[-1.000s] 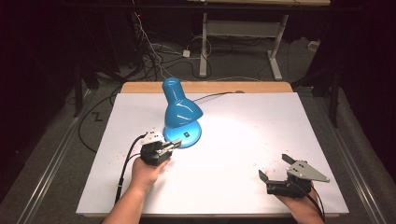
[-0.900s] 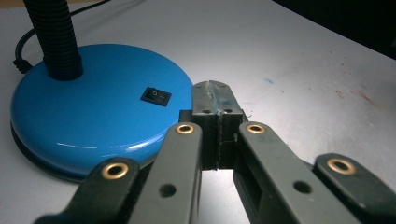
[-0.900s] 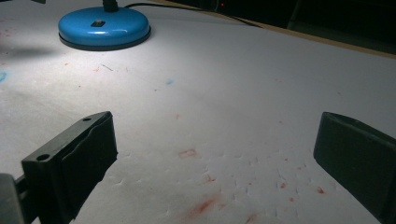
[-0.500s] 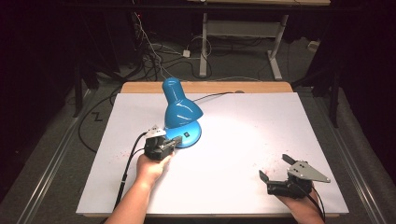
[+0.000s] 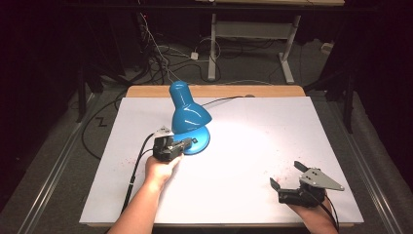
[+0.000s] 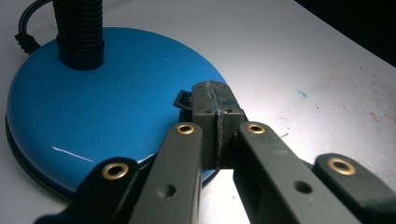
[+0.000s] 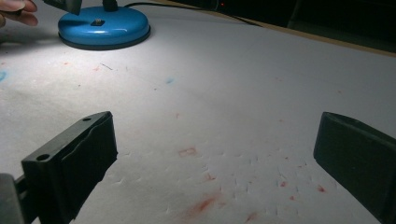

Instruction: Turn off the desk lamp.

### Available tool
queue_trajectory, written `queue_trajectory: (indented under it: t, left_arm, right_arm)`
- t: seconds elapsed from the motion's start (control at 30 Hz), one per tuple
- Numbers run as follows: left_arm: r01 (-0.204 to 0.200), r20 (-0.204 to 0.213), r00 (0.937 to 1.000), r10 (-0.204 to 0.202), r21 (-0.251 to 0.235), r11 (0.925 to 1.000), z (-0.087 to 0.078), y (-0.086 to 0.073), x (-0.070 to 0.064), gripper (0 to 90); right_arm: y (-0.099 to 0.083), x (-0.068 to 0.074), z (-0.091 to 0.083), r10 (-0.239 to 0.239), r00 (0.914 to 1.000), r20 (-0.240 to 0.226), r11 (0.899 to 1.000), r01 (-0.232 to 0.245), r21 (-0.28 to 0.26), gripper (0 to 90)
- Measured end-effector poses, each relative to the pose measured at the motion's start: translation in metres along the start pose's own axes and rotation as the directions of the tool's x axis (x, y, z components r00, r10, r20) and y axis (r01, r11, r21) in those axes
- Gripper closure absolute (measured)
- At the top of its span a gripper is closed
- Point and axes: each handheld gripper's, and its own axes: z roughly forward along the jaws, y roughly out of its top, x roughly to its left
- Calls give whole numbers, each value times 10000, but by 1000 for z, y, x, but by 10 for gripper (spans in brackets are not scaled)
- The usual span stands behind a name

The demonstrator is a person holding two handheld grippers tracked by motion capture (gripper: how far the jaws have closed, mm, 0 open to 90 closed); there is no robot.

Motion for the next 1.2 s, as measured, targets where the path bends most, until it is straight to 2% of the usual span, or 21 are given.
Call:
queue_trajectory:
  t: [0.03,0.37,0.93,1.1,1.2]
  left_arm:
    - [154,18,9999,-154,-39,9999,1,0,1,879]
    - [725,455,9963,-724,3,9974,12,2,12,879]
    - [1052,630,9925,-1052,37,9944,15,2,16,879]
    - [1267,781,9889,-1266,32,9919,16,2,19,879]
    - [1184,855,9893,-1180,2,9930,16,2,19,879]
  right_arm:
    - [0,0,0,0,10000,-13,10000,0,7,4]
    - [-3,-2,1,81,10000,3,9999,-81,71,4]
    - [-1,1,0,-6,10000,0,10000,6,32,4]
    - [-1,0,1,6,10000,3,10000,-6,46,4]
    - [-1,-1,2,6,10000,9,10000,-6,63,4]
